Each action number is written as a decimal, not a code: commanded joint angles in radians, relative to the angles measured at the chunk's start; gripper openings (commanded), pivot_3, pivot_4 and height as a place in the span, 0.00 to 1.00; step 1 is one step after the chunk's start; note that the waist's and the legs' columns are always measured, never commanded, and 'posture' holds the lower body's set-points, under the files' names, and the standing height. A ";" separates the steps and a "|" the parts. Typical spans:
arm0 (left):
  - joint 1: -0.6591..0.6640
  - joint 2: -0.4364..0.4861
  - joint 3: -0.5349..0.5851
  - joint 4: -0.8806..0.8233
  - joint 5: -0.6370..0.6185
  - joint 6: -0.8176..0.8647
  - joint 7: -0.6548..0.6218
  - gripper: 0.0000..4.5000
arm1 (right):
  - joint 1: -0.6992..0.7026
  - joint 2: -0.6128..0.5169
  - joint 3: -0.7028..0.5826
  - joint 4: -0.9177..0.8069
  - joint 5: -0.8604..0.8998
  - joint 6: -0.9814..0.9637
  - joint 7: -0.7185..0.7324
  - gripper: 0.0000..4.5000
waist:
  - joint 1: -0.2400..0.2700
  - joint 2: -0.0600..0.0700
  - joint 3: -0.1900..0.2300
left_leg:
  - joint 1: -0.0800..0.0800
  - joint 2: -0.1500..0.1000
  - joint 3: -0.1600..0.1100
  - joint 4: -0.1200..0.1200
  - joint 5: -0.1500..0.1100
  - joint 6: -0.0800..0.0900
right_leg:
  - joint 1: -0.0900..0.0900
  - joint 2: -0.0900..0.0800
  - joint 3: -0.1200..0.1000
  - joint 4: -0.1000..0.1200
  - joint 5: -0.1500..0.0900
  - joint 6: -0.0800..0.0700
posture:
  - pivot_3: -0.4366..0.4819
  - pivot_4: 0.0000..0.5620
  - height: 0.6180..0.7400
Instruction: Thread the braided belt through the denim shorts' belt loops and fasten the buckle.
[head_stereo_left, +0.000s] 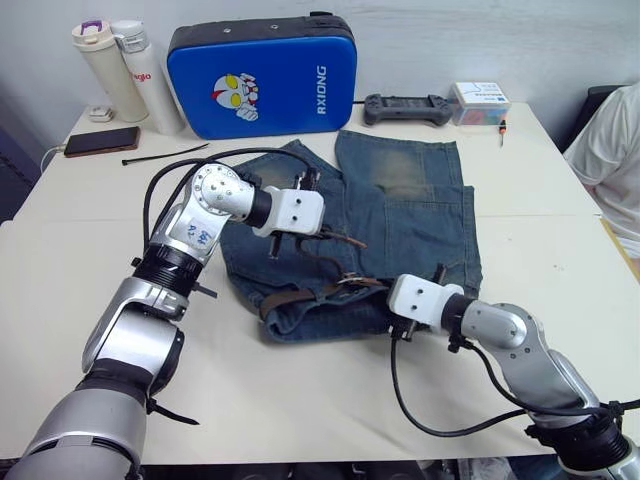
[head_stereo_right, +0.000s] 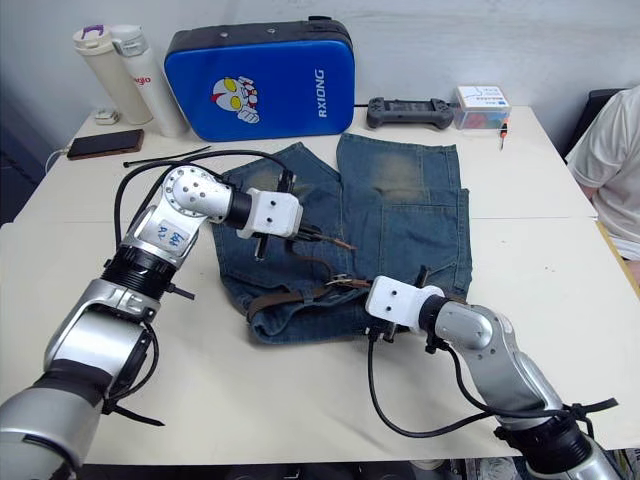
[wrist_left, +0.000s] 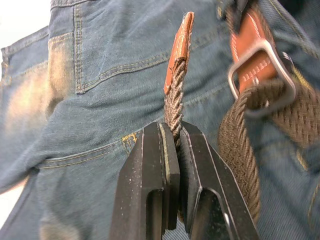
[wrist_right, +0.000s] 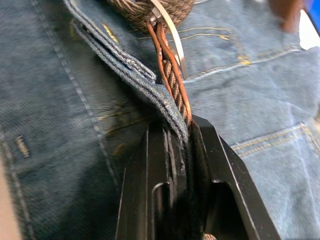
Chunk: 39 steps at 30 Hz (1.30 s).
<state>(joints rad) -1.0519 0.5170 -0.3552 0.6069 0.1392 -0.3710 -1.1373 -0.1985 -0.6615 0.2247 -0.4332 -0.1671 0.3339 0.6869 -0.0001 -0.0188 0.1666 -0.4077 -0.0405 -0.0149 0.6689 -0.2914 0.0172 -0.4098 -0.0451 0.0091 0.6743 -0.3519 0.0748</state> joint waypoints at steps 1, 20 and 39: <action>0.000 0.023 0.002 0.037 0.044 -0.136 0.045 0.00 | 0.009 0.004 -0.054 -0.038 0.014 0.008 -0.017 0.01 | 0.001 0.000 0.000 | 0.000 0.000 0.000 0.000 0.000 0.000 | 0.000 0.000 0.000 0.000 0.000 0.000 | 0.48 0.27 1.00; 0.021 -0.010 -0.030 -0.021 0.138 -0.194 0.127 0.00 | -0.063 -0.001 -0.030 -0.081 -0.014 0.060 0.006 0.01 | 0.000 0.000 0.000 | 0.000 0.000 0.000 0.000 0.000 0.001 | 0.000 0.000 0.000 0.001 0.000 0.000 | 0.48 0.27 1.00; 0.095 -0.026 -0.031 -0.270 0.048 0.126 -0.061 0.00 | -0.084 0.012 -0.002 -0.091 -0.061 0.102 0.001 0.01 | -0.002 0.000 0.000 | 0.000 0.000 0.000 0.001 0.000 0.001 | 0.000 0.000 0.000 0.001 0.000 0.000 | 0.48 0.27 1.00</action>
<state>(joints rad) -0.9689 0.5009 -0.3818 0.4262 0.2252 -0.2983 -1.1699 -0.2599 -0.6577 0.2308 -0.4784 -0.2135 0.4305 0.7034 -0.0017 -0.0189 0.1666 -0.4077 -0.0405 -0.0149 0.6694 -0.2916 0.0177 -0.4098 -0.0451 0.0092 0.6758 -0.3519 0.0748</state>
